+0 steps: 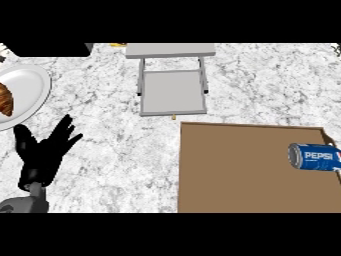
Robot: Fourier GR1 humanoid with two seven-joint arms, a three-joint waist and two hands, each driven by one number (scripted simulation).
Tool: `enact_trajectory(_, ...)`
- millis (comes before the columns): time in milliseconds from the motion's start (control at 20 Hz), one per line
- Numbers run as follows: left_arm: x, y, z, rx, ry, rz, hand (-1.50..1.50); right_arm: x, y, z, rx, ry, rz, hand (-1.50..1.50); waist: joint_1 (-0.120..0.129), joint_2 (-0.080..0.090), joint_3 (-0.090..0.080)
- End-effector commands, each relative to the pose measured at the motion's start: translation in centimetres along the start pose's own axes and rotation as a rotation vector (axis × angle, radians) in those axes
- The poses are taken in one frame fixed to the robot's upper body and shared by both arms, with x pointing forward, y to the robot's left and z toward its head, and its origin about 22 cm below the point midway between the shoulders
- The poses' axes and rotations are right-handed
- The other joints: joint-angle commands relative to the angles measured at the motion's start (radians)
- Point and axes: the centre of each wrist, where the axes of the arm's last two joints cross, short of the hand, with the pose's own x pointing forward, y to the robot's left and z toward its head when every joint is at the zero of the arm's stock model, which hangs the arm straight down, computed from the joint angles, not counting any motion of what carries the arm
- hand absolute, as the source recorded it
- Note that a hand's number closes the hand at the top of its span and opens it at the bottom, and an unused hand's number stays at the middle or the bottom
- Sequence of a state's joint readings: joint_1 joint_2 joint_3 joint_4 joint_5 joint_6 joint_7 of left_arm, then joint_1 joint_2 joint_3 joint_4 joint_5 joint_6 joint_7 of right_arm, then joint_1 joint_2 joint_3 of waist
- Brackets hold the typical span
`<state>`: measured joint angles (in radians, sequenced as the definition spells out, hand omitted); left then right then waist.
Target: Pick the tomato from the tray and place it in the tiered shelf
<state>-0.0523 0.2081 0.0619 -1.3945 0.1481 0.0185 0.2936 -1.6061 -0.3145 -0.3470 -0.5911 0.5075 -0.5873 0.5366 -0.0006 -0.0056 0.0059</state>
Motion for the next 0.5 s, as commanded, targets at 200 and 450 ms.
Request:
enact_trajectory(200, -1.9, 2.1, 0.8, 0.02, 0.064, 0.011, 0.0, -1.4, -8.6, -3.6, -0.057, 0.06, -0.06, -1.5, -0.017, -0.003, -0.005)
enact_trajectory(450, -2.0, 1.4, -0.2, 0.006, 0.052, 0.016, 0.0, -3.1, -12.4, -4.1, -0.019, 0.045, -0.072, -1.5, -0.012, 0.002, -0.006)
